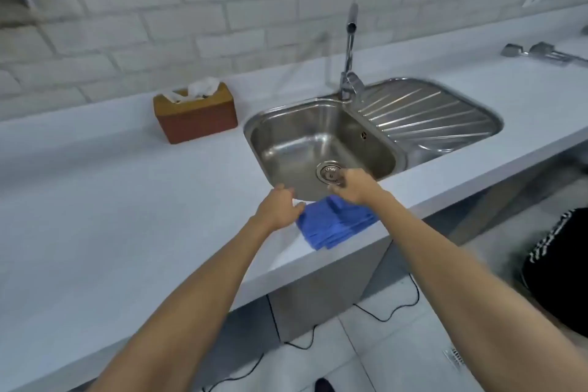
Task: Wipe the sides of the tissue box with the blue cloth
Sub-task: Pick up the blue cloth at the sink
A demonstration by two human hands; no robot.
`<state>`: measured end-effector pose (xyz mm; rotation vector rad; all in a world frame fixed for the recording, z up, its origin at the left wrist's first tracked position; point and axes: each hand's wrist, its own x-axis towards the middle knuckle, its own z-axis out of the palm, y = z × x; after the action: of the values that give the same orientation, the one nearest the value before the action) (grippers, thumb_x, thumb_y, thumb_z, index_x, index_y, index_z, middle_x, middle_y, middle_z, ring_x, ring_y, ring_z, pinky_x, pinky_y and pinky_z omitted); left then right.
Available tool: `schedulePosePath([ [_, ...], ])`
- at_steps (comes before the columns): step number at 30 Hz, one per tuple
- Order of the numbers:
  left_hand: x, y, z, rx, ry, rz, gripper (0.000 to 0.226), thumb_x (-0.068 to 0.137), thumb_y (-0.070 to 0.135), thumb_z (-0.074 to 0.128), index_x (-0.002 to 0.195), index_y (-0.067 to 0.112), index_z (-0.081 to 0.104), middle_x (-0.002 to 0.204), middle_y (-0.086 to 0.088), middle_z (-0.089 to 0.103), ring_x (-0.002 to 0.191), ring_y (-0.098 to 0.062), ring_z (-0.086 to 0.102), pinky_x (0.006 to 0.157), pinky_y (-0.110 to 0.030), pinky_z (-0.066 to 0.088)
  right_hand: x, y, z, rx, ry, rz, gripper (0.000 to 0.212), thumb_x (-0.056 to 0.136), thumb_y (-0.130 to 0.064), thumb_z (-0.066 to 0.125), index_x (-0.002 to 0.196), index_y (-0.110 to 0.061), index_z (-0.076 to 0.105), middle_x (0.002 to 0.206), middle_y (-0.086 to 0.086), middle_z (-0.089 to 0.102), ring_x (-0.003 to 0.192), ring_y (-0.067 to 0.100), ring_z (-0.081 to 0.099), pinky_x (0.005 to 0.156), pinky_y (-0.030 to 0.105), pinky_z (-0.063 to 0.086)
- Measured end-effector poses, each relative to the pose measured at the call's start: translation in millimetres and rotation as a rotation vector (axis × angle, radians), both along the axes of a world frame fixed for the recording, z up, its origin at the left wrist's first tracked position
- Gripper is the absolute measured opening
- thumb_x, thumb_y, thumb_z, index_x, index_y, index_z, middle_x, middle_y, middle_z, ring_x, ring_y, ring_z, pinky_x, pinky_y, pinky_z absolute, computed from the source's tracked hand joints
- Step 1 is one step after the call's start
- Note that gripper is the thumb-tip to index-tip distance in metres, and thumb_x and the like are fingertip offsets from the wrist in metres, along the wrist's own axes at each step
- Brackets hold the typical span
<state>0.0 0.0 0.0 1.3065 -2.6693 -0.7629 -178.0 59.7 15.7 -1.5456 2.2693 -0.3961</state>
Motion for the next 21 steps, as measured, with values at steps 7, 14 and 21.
schedulePosePath([
  [7,-13.7,16.6,-29.7,-0.034,-0.051,0.045,0.035,0.092,0.028,0.051,0.109,-0.002,0.058,0.121,-0.022,0.052,0.11,-0.035,0.051,0.091,-0.042,0.047,-15.7,37.6,-28.0,0.007,-0.018,-0.164,0.032,0.09,-0.022,0.056,0.114,-0.001,0.061,0.119,0.021,0.06,0.11,0.033,0.056,0.086,0.032,0.044],
  [14,-22.5,13.8,-33.8,0.222,-0.029,0.191,0.033,0.077,0.022,0.064,0.058,0.014,0.038,0.062,-0.001,0.044,0.072,-0.024,0.047,0.054,-0.029,0.032,-8.6,46.8,-41.2,0.016,-0.041,-0.235,0.042,0.082,-0.006,0.059,0.125,-0.006,0.056,0.122,0.019,0.047,0.113,0.033,0.048,0.086,0.033,0.043],
  [21,-32.5,19.7,-15.6,0.765,0.519,0.471,0.009,0.087,0.01,0.049,0.096,0.01,0.051,0.091,-0.011,0.057,0.078,-0.025,0.053,0.063,-0.03,0.046,-7.2,37.3,-33.5,0.04,-0.209,-0.32,0.037,0.082,-0.007,0.059,0.118,-0.004,0.061,0.121,0.021,0.055,0.113,0.032,0.052,0.09,0.03,0.042],
])
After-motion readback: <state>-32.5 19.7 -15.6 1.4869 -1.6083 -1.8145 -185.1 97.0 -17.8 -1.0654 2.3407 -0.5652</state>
